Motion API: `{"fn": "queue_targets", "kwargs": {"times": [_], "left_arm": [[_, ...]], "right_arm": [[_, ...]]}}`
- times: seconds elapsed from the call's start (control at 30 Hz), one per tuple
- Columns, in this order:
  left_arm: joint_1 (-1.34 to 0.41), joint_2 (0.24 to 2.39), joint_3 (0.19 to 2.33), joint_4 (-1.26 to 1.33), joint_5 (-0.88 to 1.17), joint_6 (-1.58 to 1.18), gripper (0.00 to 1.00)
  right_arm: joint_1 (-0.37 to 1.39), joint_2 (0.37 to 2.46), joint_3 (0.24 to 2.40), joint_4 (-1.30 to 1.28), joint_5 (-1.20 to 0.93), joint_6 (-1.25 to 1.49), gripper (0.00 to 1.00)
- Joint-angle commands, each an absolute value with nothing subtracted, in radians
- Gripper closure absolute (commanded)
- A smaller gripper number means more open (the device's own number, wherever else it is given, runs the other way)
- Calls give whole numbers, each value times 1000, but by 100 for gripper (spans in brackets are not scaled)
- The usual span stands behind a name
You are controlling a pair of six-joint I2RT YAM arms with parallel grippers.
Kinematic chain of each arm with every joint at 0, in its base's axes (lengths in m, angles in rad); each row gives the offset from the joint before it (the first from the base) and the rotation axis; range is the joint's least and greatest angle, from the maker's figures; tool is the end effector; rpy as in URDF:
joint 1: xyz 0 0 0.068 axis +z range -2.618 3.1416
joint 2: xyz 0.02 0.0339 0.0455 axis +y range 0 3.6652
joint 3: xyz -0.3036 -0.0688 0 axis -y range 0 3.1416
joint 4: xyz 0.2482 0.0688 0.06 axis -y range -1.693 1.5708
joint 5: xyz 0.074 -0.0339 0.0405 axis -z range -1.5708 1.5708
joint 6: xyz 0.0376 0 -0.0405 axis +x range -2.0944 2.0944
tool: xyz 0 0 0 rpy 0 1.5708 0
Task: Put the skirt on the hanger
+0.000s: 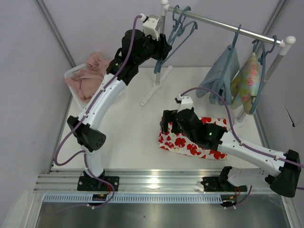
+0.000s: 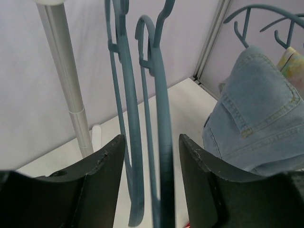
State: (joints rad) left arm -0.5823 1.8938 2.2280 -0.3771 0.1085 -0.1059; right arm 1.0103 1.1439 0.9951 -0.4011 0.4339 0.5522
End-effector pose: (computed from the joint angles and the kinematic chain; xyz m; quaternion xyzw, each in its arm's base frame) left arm 0.3673 -0.2467 0.5347 0.2066 0.6918 -0.2699 0.6371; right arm 0.1414 0.1956 0.3559 -0.0910 0.8537 0.2026 0.4710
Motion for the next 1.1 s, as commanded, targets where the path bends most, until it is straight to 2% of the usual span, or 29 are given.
{"fn": "queue_targets", "kwargs": {"times": [0.0,0.43,0.9,1.07], "left_arm": [[-583,1898,2272,-339,107,-130,46],[-583,1927,2279,-296,66,-150,68],[-609,1901,2286,-311,-49,-123,82],[-609,1853,2299,-318,-67,-97,84]], "right_arm": [[1009,1118,989,-408,457,566,3],[991,1103,982,-422,474,568,3],[974,1091,971,-428,466,574,3],[969,1103,976,-417,463,574,3]]}}
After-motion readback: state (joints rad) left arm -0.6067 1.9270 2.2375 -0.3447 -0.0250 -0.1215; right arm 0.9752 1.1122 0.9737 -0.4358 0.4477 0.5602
